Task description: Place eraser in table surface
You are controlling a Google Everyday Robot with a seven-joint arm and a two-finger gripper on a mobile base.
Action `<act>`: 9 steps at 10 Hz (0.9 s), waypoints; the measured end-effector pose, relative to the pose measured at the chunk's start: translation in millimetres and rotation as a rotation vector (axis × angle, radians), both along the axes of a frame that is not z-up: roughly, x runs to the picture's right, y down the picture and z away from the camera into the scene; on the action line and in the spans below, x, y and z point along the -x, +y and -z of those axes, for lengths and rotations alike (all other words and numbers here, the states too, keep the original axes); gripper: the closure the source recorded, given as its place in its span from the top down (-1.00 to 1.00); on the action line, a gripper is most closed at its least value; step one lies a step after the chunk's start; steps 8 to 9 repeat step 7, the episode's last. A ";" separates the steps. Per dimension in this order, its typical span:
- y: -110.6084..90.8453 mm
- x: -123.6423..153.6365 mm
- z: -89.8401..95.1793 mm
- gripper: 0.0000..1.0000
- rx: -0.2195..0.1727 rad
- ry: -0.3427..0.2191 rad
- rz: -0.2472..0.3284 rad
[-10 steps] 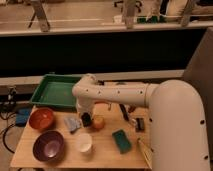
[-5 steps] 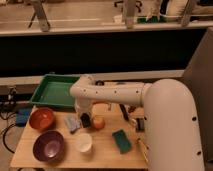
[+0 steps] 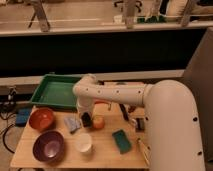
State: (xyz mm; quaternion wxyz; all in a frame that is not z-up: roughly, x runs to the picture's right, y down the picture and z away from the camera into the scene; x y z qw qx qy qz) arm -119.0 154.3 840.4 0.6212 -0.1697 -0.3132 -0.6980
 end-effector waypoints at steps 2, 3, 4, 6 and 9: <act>-1.5 -2.0 1.2 0.60 0.003 -0.007 -0.013; -2.2 -2.6 1.8 0.60 0.005 -0.011 -0.017; -3.2 -2.9 2.7 0.60 0.005 -0.021 -0.023; -6.7 -2.9 9.0 0.60 -0.015 -0.059 -0.032; -8.8 -3.7 11.1 0.60 -0.027 -0.067 -0.039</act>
